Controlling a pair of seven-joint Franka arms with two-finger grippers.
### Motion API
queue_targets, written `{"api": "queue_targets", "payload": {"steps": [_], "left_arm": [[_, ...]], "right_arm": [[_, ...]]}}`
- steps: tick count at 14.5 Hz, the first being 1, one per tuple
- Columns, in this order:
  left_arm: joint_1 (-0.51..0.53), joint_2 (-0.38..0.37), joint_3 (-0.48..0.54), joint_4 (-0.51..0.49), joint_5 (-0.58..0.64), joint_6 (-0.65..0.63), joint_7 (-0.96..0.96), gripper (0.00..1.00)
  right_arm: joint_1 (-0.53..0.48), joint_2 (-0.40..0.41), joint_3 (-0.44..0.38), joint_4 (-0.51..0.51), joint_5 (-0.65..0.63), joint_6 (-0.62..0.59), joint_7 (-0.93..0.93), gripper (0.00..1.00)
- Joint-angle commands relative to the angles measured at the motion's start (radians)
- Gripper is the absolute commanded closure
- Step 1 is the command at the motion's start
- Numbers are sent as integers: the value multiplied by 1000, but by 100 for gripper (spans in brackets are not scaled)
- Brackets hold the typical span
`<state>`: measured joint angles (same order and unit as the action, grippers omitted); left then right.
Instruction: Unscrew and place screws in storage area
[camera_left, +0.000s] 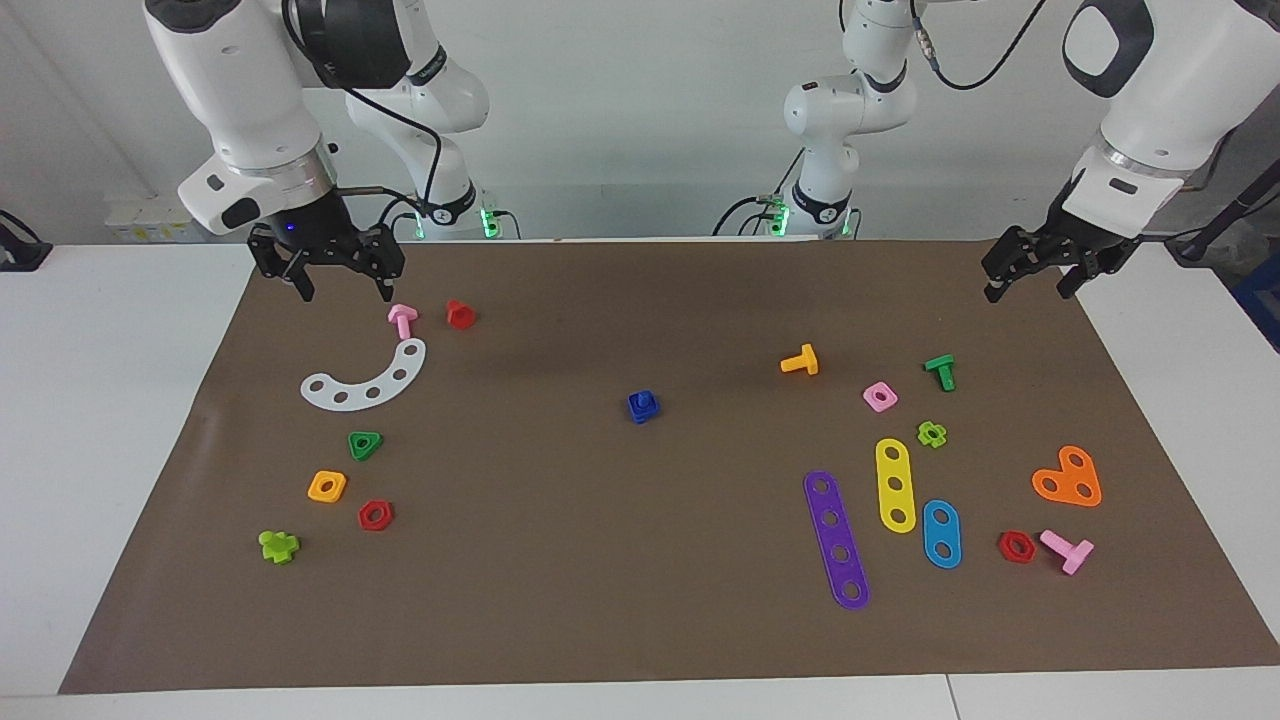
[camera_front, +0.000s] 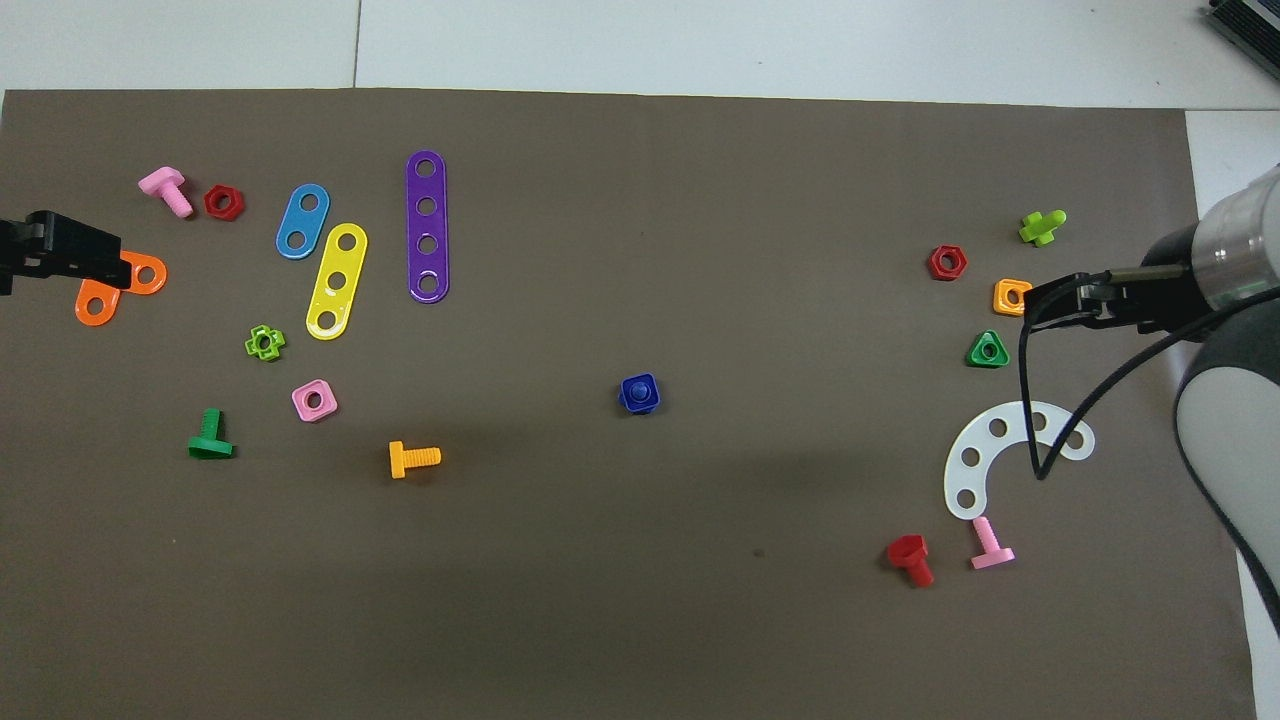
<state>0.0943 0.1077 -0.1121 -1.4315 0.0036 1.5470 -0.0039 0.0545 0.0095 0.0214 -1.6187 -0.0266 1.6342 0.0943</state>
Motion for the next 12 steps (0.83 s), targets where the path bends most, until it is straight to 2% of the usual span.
{"api": "queue_targets", "payload": {"steps": [1,5,9,12], "left_arm": [[9,17,-4,36,-10,-25,18,0],[-10,14,-8,23,-10,-25,13,3],[-117,18,-11,-29,-13,-18,-16,3],[-255,43,-14,-105,-25,100,-236,4]], "right_arm": [[-9,-14,6,-18,19,15,15,0],[-9,-14,5,-18,19,15,15,0],[-9,-14,6,-18,17,15,15,0],[-9,-14,5,-18,19,15,15,0]]}}
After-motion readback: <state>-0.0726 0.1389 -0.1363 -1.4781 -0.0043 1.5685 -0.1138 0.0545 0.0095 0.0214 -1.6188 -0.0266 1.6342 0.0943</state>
